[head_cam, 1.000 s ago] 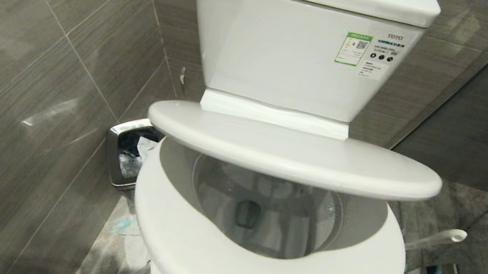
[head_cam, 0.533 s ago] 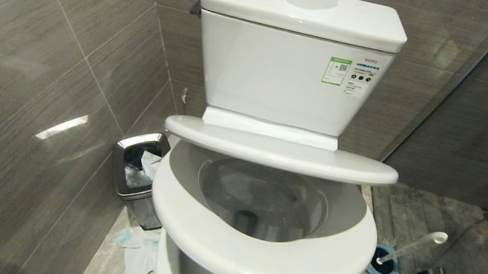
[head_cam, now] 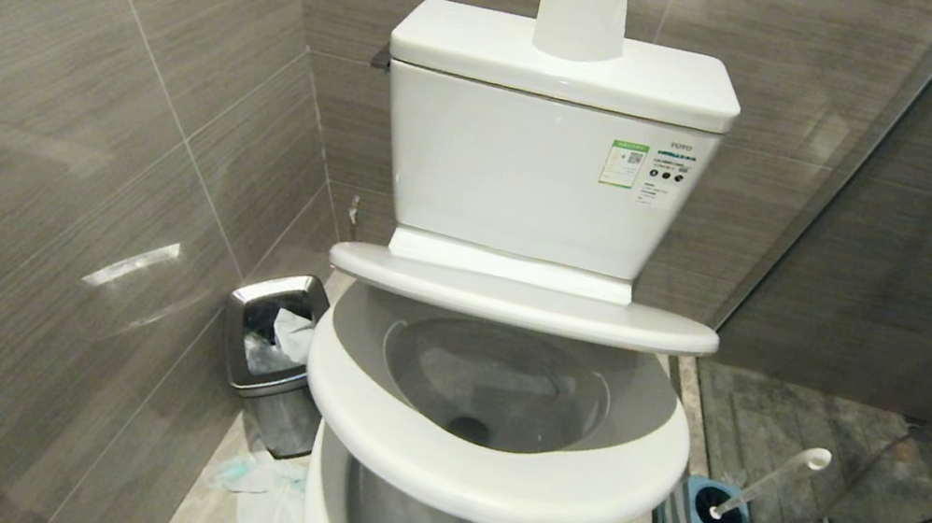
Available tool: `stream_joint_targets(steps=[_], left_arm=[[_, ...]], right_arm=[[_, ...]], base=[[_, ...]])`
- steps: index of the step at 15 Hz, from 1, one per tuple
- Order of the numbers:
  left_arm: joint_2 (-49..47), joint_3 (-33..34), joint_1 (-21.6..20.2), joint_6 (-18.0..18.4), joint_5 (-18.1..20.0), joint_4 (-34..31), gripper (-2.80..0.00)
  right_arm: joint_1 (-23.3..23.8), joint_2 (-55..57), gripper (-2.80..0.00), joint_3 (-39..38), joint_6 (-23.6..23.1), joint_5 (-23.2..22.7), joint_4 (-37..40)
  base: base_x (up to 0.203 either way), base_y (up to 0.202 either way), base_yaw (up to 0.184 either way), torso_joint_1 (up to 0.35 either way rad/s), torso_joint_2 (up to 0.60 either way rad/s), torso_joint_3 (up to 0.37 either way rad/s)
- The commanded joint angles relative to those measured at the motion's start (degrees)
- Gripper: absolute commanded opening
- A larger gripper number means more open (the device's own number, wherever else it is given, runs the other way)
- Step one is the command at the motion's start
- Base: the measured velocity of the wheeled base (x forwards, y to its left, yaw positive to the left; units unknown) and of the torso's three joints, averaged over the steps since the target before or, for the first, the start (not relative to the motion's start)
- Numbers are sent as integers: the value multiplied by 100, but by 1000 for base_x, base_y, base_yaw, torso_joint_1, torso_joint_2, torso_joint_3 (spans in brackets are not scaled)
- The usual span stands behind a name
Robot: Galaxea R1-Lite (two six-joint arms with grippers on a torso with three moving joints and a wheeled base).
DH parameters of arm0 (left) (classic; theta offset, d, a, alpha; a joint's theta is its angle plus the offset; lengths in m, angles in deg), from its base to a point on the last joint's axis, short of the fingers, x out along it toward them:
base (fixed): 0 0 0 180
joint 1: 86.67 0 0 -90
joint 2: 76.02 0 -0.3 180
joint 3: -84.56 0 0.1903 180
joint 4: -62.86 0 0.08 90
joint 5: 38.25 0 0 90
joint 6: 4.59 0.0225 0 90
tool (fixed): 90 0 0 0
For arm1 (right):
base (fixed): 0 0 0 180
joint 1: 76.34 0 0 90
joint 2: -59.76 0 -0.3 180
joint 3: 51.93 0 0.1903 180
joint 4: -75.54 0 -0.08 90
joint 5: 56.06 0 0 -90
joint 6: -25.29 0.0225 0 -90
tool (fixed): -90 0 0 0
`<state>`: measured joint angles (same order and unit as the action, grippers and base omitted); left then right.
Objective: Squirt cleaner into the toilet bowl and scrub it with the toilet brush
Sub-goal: Close the toilet lid
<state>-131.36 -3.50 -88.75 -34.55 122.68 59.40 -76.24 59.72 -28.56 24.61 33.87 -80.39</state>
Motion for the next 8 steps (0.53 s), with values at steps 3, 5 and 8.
stream_joint_targets(steps=[3,5,8], left_arm=[[28,141,17,-116,291,-13,-280],[22,72,-41,-179,312,-28,-280],[-329,-212,-138,130,356,-10,-280]], right_arm=[[-1,5,-280,0,-3,-1,0],[-1,5,-280,0,-3,-1,0],[-1,5,-280,0,-3,-1,0]], base=[[0,0,0,0,0,0],[0,0,0,0,0,0],[0,0,0,0,0,0]])
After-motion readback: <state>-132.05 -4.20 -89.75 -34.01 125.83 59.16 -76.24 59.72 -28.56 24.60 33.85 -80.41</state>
